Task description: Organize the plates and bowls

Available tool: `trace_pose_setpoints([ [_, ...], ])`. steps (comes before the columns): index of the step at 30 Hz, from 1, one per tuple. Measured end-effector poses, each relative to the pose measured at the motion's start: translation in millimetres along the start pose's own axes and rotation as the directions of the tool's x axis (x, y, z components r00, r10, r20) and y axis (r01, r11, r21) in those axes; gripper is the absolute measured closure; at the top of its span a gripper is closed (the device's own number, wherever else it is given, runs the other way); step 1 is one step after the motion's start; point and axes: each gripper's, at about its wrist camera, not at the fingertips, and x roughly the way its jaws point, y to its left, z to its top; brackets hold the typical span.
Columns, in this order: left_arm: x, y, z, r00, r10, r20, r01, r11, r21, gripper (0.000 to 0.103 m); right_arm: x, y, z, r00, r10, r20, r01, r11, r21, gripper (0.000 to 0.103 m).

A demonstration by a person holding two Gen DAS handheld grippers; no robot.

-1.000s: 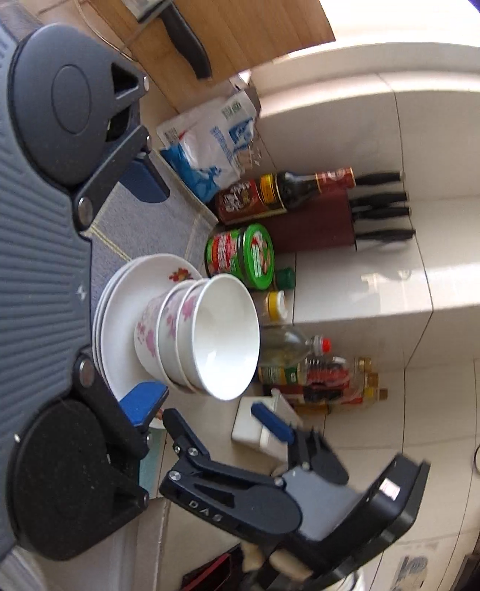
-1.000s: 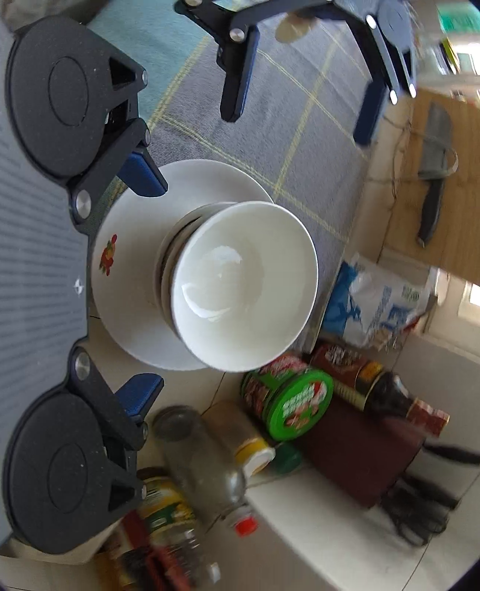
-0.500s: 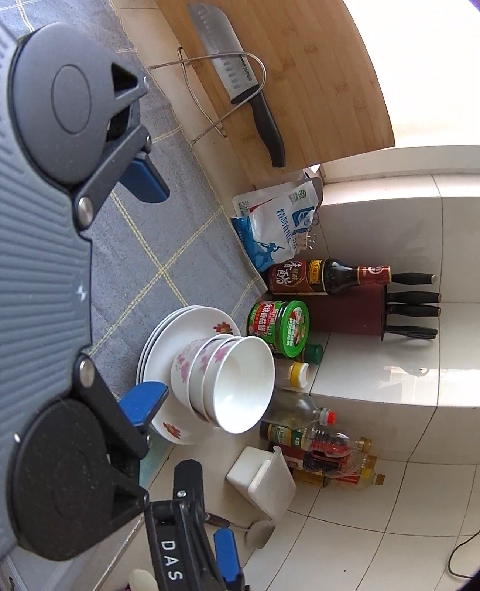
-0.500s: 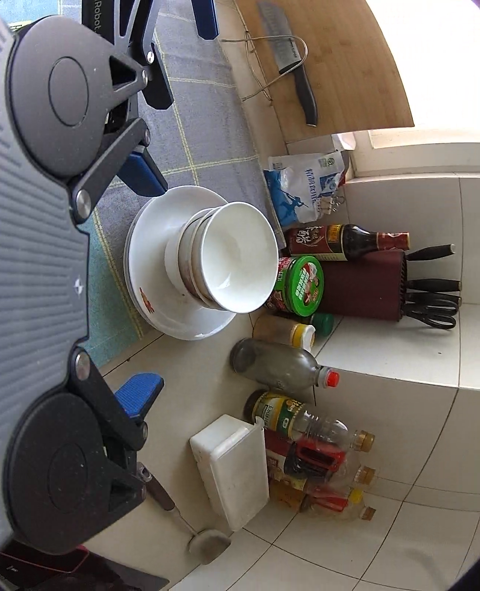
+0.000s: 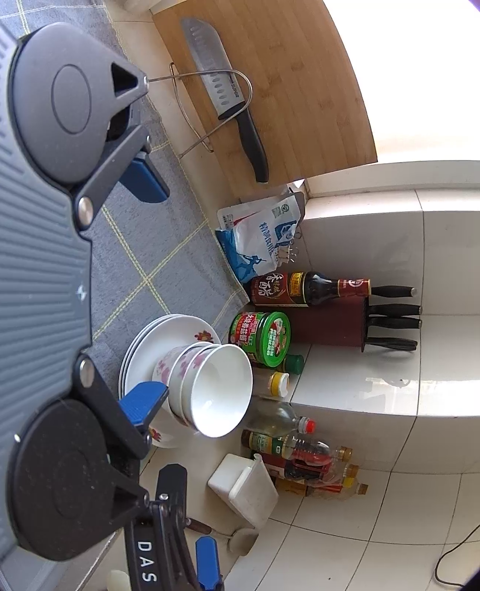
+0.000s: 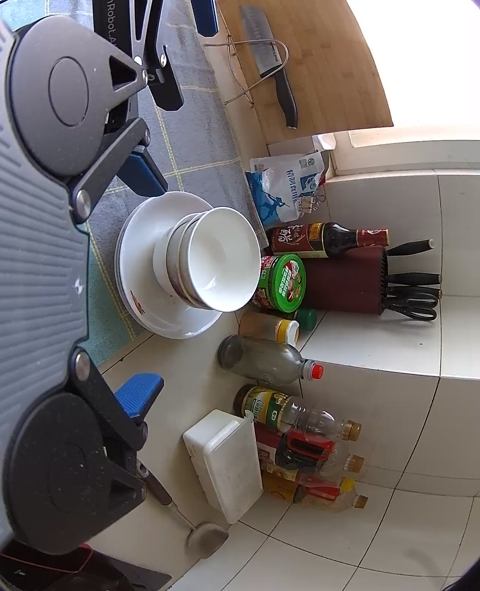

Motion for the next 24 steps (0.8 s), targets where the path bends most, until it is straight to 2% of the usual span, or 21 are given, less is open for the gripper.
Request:
trace_pose_setpoints([
  [24,1.2,-1.3,5.0,1.0,0.015,0.006,-0.015,1.0,0.001,0.001,-1.6,-3.3,4.7,1.0,0.006,0.021,-0.006,1.0,-0.012,0.0],
])
